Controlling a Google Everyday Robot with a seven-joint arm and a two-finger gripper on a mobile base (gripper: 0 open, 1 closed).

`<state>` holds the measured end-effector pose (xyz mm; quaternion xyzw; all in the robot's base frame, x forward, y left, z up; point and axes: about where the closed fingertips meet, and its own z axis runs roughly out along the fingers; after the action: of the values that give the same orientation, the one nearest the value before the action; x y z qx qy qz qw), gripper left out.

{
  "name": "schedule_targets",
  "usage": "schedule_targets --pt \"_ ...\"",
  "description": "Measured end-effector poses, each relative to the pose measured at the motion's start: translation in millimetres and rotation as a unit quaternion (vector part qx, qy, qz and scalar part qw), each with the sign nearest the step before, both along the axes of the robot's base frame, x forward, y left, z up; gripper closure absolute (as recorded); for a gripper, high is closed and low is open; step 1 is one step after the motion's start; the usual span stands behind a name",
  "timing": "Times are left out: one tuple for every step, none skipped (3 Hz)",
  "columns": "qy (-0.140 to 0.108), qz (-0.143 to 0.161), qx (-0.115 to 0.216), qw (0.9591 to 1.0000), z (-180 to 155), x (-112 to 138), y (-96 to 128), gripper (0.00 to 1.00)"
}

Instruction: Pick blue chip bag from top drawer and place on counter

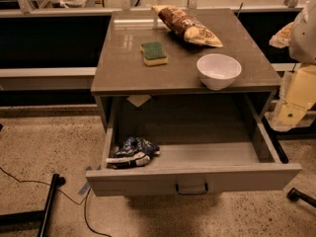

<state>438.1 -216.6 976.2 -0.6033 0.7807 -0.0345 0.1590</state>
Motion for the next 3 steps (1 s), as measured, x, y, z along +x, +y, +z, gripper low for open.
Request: schedule_targets --pt "0.008 0.001 -0.003 1.0000 -7 2 0 0.00" --pt "0.042 0.004 -0.012 0.9990 -33 13 0 0.00" --pt "0.100 0.062 0.026 0.9927 -112 22 24 0.00"
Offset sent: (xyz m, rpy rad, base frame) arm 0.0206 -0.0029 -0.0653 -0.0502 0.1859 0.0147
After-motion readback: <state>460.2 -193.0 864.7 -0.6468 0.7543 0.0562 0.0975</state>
